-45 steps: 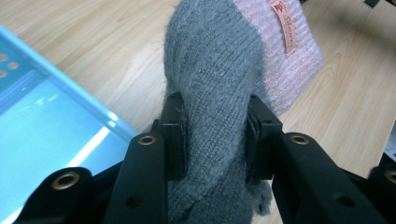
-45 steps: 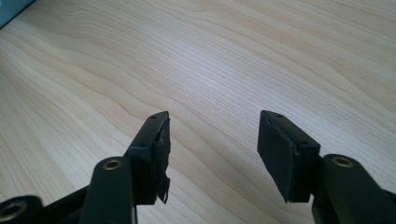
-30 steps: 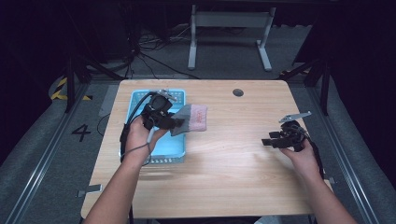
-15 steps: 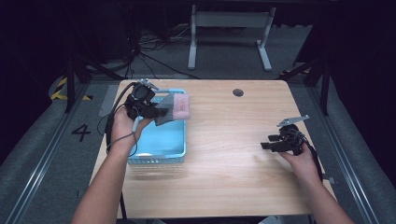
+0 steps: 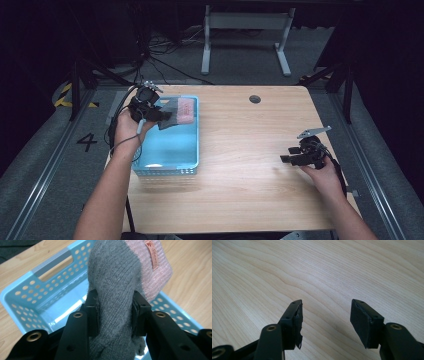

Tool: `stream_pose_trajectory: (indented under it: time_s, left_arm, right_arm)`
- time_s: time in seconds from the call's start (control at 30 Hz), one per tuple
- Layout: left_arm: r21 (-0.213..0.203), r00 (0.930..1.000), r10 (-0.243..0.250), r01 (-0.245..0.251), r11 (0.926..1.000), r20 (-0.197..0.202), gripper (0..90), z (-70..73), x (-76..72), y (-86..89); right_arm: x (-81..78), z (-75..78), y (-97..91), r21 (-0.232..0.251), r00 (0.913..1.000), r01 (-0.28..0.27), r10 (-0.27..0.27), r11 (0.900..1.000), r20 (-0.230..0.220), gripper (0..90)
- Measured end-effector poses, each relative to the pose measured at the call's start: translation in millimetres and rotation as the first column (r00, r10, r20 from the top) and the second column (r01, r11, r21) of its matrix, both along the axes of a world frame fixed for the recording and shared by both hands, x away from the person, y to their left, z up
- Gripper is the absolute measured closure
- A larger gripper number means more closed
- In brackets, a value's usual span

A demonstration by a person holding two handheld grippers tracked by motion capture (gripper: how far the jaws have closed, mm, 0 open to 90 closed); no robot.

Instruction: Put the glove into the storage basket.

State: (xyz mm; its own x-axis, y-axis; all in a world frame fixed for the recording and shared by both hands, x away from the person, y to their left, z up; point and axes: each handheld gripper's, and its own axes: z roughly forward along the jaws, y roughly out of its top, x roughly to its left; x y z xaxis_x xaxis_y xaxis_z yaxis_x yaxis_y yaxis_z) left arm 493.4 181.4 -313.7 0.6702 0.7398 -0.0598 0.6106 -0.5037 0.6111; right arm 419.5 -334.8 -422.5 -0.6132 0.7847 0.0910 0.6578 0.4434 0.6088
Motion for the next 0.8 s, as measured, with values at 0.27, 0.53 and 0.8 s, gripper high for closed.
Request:
stream_pose_trajectory:
  time_s: [0.27, 0.53, 0.8]
  left_arm:
    - [0.005, 0.9962, 0.009, -0.009, 0.9999, -0.086, 65.5, -20.8, 21.8, 7.1]
    - [0.028, 0.9877, 0.022, -0.018, 0.9994, -0.155, 65.5, -35.2, 32.9, 3.2]
    - [0.045, 0.9822, 0.026, -0.018, 0.9988, -0.186, 65.0, -46.1, 38.5, -3.3]
  right_arm:
    - [-1.1, -1.3, 1.6, -0.005, 1.0000, -0.004, 0.004, 1.0000, -0.001, 43.1]
    - [-1.7, -2.4, 6.7, -0.012, 0.9998, -0.018, 0.018, 0.9998, -0.001, 42.9]
    - [-6.2, 0.7, 8.4, -0.013, 0.9992, -0.032, 0.032, 0.9994, 0.022, 42.8]
